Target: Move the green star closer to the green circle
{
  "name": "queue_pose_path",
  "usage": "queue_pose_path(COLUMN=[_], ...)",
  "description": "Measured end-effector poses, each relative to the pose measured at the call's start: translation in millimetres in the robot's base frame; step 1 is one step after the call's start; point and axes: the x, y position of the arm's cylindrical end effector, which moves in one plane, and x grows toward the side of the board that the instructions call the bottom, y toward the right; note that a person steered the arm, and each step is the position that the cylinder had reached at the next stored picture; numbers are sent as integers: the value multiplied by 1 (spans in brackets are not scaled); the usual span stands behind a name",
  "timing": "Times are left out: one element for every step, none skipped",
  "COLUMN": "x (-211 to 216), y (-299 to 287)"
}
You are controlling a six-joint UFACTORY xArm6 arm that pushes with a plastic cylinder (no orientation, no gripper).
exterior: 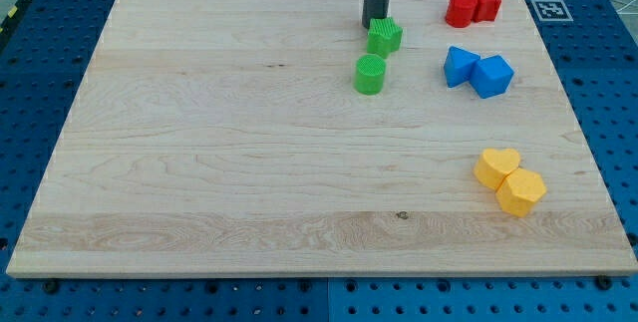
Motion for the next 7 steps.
queue_pose_path(x=[-5, 3, -1, -7, -7, 3, 16], y=[0, 7, 11, 37, 62, 58, 37])
